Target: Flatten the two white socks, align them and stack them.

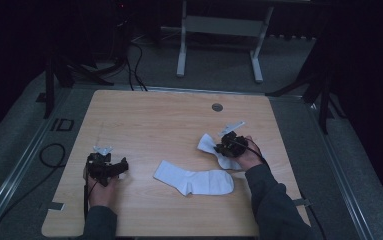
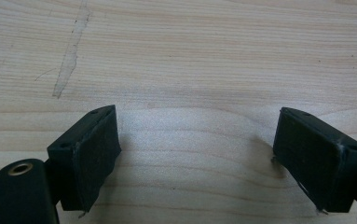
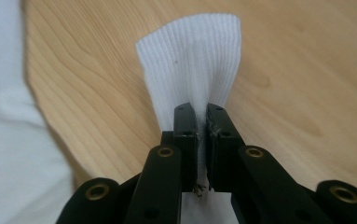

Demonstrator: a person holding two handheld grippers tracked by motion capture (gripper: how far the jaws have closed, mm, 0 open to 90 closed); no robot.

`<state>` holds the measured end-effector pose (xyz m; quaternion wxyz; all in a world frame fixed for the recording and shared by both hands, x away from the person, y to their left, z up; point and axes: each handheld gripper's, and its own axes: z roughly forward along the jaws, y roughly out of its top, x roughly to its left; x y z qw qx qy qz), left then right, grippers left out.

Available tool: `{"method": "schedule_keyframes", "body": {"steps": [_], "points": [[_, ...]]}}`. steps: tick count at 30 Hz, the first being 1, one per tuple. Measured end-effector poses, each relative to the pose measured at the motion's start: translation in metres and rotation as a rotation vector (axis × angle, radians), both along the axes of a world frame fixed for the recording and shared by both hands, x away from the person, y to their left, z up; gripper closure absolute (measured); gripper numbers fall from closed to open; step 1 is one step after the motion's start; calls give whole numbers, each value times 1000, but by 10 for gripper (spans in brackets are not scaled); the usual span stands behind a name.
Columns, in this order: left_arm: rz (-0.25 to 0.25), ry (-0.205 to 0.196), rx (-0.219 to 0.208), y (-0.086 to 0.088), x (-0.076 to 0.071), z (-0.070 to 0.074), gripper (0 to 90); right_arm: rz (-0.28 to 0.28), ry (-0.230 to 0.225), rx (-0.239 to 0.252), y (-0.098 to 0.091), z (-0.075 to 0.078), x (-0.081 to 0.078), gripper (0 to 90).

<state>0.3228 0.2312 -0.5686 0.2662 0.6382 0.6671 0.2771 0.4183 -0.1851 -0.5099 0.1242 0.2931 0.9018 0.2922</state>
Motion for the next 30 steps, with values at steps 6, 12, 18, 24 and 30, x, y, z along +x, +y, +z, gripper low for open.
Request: {"method": "schedule_keyframes", "body": {"steps": [6,12,18,24,30], "points": [[1,0,0,0,0,0,144,28,-39,61,-1,31,-9,840],[1,-2,1,0,0,0,144,56,-108,95,-1,69,-24,840],[0,0,0,0,0,0,144,81,-166,125,-7,99,-39,839],[-1,0,1,0,0,0,144,109,-199,172,-7,121,-51,838],[1,-1,0,0,0,0,144,156,-214,195,-3,134,-69,836]]}}
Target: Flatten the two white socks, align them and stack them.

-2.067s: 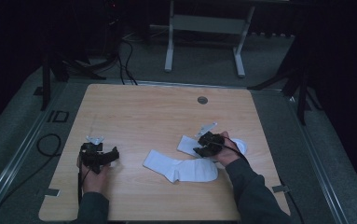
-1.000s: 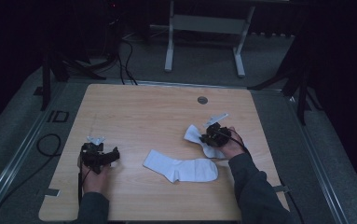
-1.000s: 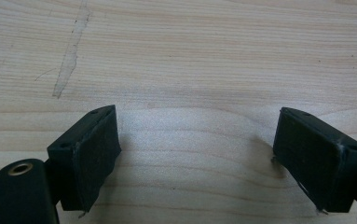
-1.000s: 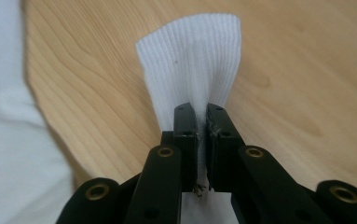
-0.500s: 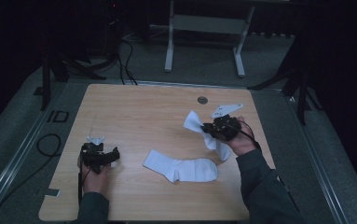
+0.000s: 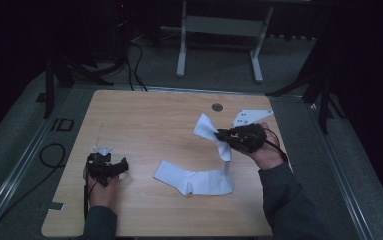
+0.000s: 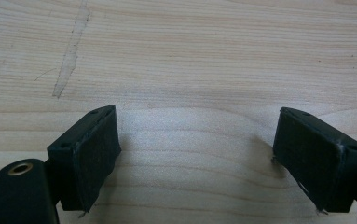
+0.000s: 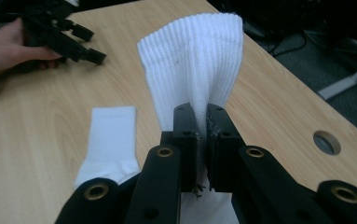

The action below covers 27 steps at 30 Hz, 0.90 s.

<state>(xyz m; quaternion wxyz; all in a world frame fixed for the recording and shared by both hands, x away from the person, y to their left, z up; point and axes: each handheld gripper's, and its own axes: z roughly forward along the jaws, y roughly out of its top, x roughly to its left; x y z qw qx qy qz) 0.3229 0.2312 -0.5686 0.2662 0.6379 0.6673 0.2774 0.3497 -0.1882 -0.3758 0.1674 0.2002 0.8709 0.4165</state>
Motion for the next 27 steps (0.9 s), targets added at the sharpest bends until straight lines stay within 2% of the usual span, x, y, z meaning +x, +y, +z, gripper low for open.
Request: {"method": "schedule_keyframes", "body": {"steps": [5,8,12,16,17,20,21,22,24,27], "points": [[0,0,-1,0,0,0,144,36,-24,10,0,9,-19,834],[0,-1,-1,0,0,0,144,53,-13,18,-2,12,-28,832],[1,-2,-1,0,0,0,144,69,5,-6,0,7,-35,831],[0,-1,-1,0,0,0,144,76,35,-22,6,-9,-33,830],[0,-1,-1,0,0,0,144,81,60,-56,16,-26,-31,828],[1,-1,-1,0,0,0,144,83,89,-97,29,-50,-24,826],[1,-1,-1,0,0,0,144,83,89,-97,29,-50,-24,826],[0,0,-1,0,0,0,144,83,97,-97,33,-57,-22,826],[1,-1,-1,0,0,0,144,86,141,-78,42,-75,-17,826],[0,-1,-1,0,0,0,144,96,170,-70,50,-86,-17,825]]}}
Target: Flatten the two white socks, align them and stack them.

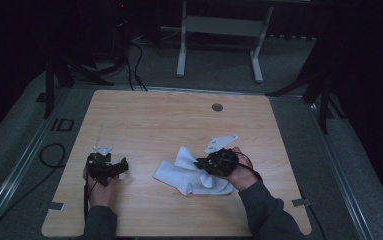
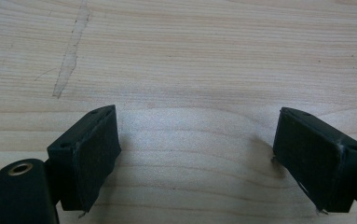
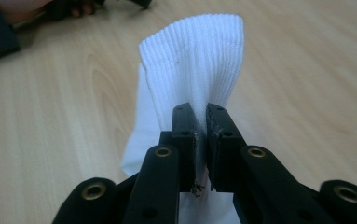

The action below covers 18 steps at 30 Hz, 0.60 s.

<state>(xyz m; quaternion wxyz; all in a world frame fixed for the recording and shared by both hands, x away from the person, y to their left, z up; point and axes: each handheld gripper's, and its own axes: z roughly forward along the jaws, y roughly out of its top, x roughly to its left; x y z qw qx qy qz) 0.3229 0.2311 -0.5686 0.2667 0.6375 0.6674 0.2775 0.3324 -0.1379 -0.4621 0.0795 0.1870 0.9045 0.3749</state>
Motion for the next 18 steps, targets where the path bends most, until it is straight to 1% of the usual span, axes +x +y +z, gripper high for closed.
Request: {"method": "schedule_keyframes", "body": {"steps": [3,6,12,15,18], "points": [[0,0,0,0,0,0,144,22,18,-5,10,-10,-3,822],[0,0,0,0,0,0,144,31,30,-5,18,-17,-4,819],[0,0,0,0,0,0,144,-20,74,13,31,-31,0,819],[-2,-1,0,0,0,0,144,-34,102,20,37,-41,3,815],[-3,-1,0,0,0,0,144,-74,125,18,44,-49,5,818]]}}
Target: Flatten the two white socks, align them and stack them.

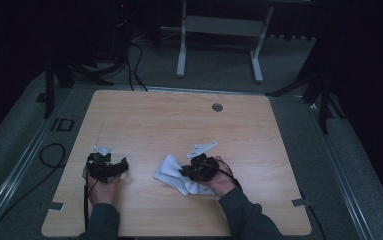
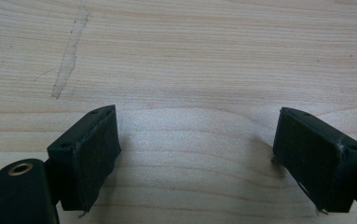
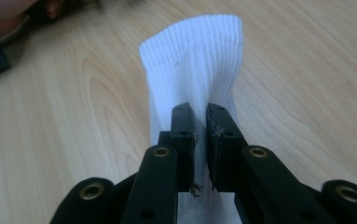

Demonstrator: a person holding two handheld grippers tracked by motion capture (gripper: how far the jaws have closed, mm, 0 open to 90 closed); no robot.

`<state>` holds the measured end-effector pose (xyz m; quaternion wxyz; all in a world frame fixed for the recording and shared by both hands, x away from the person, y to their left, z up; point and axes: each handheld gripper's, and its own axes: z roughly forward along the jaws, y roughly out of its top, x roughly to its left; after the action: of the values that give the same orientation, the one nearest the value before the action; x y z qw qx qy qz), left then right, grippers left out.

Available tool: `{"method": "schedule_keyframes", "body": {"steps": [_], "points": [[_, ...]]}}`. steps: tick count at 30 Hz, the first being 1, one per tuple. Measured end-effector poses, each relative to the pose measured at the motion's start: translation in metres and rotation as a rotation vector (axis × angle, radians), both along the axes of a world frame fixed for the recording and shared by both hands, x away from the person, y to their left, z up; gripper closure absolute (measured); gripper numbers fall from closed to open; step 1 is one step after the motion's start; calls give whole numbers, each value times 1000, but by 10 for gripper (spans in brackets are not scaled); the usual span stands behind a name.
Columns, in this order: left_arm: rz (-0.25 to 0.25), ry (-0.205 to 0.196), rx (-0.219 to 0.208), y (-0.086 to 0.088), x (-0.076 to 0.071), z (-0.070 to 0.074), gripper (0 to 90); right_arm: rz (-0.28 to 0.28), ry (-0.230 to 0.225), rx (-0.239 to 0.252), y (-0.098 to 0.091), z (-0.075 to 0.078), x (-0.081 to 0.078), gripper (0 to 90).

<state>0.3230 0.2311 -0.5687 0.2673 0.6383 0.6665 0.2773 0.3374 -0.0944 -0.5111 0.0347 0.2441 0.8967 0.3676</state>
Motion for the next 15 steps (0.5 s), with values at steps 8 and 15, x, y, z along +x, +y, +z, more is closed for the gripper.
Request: {"method": "schedule_keyframes", "body": {"steps": [8,15], "points": [[0,0,0,0,0,0,144,-44,-8,-37,13,-10,-1,819],[-1,0,1,0,0,0,144,-61,4,-58,23,-16,-1,819]]}}
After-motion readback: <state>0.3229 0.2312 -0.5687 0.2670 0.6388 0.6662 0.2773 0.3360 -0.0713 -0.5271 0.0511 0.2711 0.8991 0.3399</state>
